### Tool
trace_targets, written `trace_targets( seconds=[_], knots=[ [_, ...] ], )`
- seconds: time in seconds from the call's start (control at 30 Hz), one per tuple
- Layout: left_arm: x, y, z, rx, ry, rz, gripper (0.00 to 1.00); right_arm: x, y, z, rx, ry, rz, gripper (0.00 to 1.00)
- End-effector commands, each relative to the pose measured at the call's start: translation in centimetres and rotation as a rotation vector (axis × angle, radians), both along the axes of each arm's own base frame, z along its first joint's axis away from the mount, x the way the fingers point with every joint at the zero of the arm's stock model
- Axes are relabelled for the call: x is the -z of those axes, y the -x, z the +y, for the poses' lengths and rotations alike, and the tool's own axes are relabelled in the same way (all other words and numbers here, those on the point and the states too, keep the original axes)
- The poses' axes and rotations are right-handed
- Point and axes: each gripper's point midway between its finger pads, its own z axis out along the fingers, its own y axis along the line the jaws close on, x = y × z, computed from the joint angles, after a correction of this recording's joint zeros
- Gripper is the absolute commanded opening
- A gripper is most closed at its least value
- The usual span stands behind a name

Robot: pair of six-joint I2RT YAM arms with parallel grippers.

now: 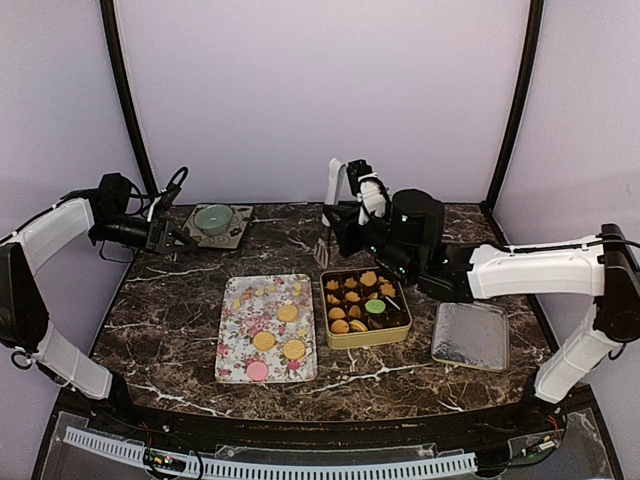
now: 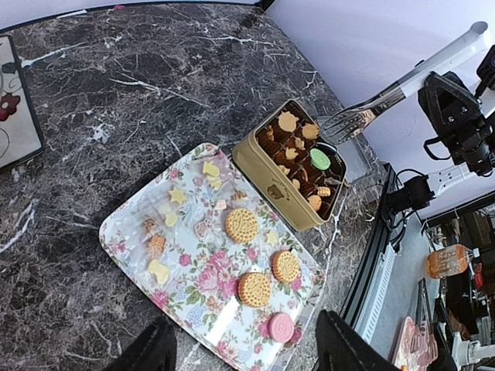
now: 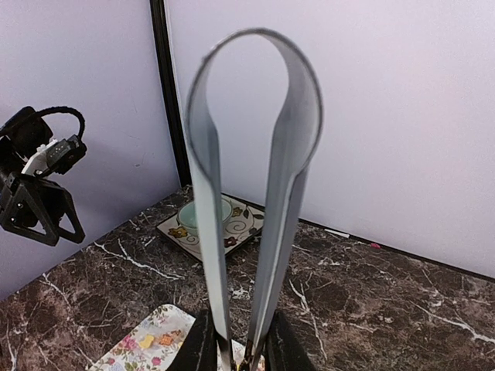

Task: Pack the cookies
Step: Pick up the fake cookies from the plate.

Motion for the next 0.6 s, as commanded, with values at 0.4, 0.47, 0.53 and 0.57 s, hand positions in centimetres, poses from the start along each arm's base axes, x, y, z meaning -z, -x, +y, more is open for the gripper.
trace_targets(
  seconds=[0.4,0.47,0.53,0.57],
  knots=[
    [0.7,1.1,0.1,0.008,-0.006,-0.004,0.66,4.3,-3.8,8.3,-0.002,0.022,-0.037,0.27],
    [0.6,1.2,0.1,0.012,-0.010,-0.013,0.66,4.9,-4.2,8.7,0.007,0.035,-0.039,0.29],
    [0.5,1.2,0.1,0.014,-0.014,-0.021,0.66,5.7,-4.6,9.0,0.018,0.050,-0.039,0.32],
    [0.4,1.2,0.1,0.015,-0.012,-0.023,0.66,6.4,-4.8,9.0,0.027,0.062,-0.036,0.34]
  ],
)
